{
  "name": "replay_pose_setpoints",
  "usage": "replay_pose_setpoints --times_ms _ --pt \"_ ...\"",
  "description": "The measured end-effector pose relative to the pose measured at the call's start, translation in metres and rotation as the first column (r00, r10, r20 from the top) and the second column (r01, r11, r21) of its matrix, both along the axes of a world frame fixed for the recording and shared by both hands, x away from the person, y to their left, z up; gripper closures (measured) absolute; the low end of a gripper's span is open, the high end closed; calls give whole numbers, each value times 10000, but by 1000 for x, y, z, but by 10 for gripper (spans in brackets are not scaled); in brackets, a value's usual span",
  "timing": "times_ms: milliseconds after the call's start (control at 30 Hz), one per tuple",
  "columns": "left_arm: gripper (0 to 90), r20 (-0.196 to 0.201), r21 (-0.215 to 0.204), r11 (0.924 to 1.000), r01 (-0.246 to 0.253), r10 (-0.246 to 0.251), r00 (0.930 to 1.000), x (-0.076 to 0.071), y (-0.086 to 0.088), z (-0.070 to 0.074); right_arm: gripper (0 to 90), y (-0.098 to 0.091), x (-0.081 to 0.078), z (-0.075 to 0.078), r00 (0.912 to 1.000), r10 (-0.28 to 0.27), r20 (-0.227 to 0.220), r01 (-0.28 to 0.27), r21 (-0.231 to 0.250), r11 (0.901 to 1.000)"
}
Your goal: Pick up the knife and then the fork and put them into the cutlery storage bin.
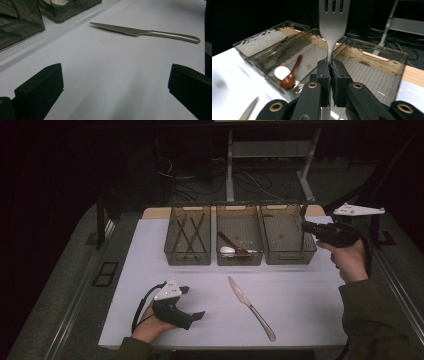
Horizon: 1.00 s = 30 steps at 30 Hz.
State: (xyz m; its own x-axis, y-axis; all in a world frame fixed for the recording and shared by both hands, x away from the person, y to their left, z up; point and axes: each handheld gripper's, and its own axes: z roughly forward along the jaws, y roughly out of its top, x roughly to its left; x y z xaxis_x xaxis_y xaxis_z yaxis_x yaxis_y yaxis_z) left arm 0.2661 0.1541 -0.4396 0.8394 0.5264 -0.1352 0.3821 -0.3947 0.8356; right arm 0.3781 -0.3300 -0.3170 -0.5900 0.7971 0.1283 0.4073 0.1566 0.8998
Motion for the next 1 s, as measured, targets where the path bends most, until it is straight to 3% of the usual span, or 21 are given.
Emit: replay_pose_setpoints --times_ms 500,1000 --pt "0 0 -25 10000 54 -54 10000 0 0 0 851 -13 36 -9 9956 -907 -235 889 -664 9938" --pt "0 -3 -50 10000 79 -79 10000 -1 -1 0 851 -13 61 -40 9818 -1088 -1557 801 -1800 9804"
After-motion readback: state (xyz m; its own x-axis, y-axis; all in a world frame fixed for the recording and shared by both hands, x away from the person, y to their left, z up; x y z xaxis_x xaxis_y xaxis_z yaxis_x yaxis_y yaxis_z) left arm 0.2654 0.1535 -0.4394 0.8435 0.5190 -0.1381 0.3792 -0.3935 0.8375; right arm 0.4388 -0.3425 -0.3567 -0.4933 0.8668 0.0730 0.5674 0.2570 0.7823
